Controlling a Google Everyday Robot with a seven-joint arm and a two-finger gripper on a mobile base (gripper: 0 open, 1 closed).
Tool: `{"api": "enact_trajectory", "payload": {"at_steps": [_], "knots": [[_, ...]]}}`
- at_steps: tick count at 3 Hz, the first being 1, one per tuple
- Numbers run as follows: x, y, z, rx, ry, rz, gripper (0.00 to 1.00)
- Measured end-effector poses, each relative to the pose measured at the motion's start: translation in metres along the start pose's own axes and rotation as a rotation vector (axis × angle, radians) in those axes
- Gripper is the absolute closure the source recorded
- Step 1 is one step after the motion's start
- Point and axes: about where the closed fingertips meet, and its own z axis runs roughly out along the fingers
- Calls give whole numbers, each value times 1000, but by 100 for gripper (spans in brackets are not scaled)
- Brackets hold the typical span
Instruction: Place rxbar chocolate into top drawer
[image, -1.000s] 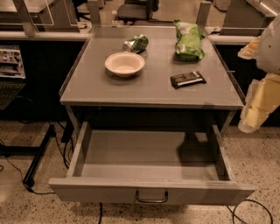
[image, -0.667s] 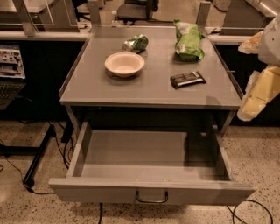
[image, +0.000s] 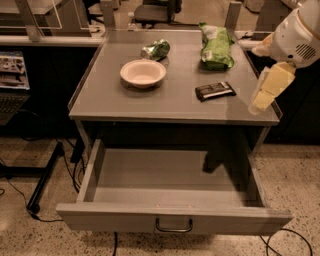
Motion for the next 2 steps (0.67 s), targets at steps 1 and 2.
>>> {"api": "enact_trajectory", "payload": {"at_steps": [1,2], "knots": [[-26,-31,45,-59,-45,50,0],[-27,-32,46,-60,-46,51,0]]}}
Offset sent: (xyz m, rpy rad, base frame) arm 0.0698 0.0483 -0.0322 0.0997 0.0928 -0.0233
